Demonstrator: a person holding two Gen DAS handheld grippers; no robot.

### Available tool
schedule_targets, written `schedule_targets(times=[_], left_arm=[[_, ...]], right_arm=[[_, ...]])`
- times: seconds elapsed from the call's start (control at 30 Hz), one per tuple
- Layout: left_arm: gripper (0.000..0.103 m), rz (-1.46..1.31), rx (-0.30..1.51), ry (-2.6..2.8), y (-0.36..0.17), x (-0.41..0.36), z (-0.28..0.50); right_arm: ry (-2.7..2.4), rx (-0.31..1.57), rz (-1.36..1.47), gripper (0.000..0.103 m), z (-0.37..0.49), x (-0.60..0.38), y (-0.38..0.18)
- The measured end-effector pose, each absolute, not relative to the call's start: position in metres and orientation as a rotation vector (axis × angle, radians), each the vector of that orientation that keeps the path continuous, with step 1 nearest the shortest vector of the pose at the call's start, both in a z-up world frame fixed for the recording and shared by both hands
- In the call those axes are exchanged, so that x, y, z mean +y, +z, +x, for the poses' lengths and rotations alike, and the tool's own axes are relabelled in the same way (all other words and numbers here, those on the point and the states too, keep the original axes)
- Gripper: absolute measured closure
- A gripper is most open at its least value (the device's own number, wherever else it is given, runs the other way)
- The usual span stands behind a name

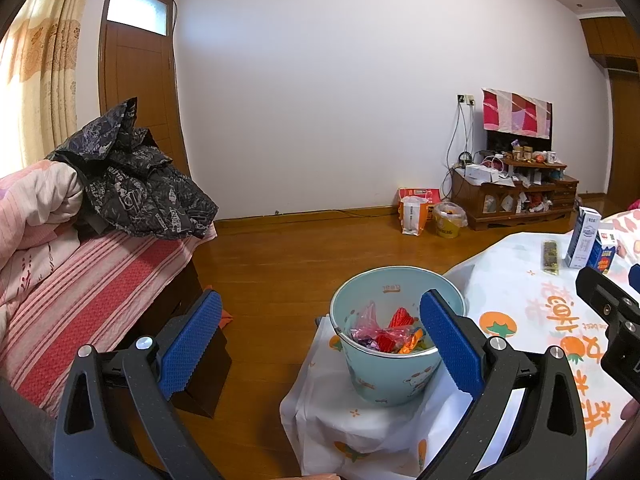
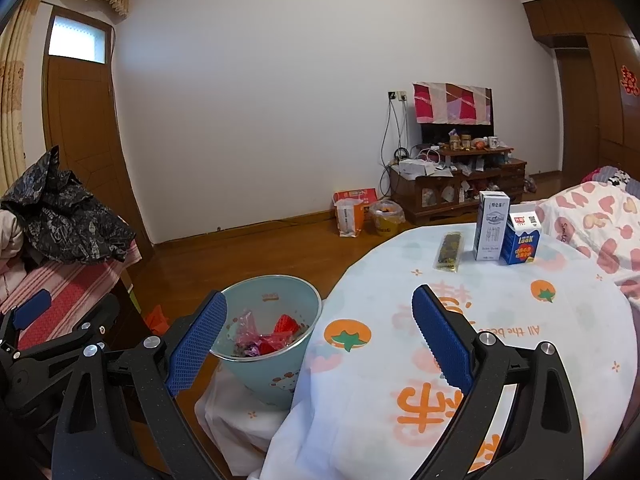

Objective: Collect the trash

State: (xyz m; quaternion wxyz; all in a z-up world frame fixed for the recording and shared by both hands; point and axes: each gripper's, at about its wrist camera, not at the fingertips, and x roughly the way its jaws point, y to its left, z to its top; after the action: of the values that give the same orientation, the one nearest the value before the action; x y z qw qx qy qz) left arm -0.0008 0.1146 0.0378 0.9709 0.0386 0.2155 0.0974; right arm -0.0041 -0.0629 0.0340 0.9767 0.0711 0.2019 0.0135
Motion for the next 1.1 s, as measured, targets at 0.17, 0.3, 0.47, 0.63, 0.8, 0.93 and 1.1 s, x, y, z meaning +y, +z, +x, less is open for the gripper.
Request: schedule_targets(times=[0.17, 0.3, 0.47, 0.63, 0.8, 0.93, 1.1], left_arm=[[0.006, 0.081, 0.435, 0.198, 0.038, 0.115, -0.001], [0.006, 0.101, 0.424, 0.216, 0.039, 0.112, -0.002], [0.006, 0.099, 0.404, 0.212, 0.043, 0.108, -0.005], [0.007, 0.067, 0.418, 0.184, 0.043, 0.109, -0.003], [0.009, 0.059, 0.437, 0.15, 0.039, 0.108, -0.001], [0.009, 0.061, 0.447, 0.149, 0.038, 0.106, 0.0], [0.006, 0.063, 0.465, 0.175, 0.036, 0.108, 0.004]], right_arm=[[0.026, 0.408, 0.141, 0.011, -0.004, -0.063, 0.034], [0.025, 0.408, 0.141, 0.011, -0.005, -0.063, 0.033], [0.022, 0.41, 0.142, 0.011, -0.006, -0.063, 0.033], [0.016, 0.412, 0.147, 0.011, -0.006, -0.066, 0.032], [0.007, 0.419, 0.151, 0.011, -0.006, -0.068, 0.032], [0.001, 0.425, 0.154, 0.011, -0.005, -0.07, 0.031], [-0.012, 0.429, 0.156, 0.011, -0.003, -0.074, 0.029]])
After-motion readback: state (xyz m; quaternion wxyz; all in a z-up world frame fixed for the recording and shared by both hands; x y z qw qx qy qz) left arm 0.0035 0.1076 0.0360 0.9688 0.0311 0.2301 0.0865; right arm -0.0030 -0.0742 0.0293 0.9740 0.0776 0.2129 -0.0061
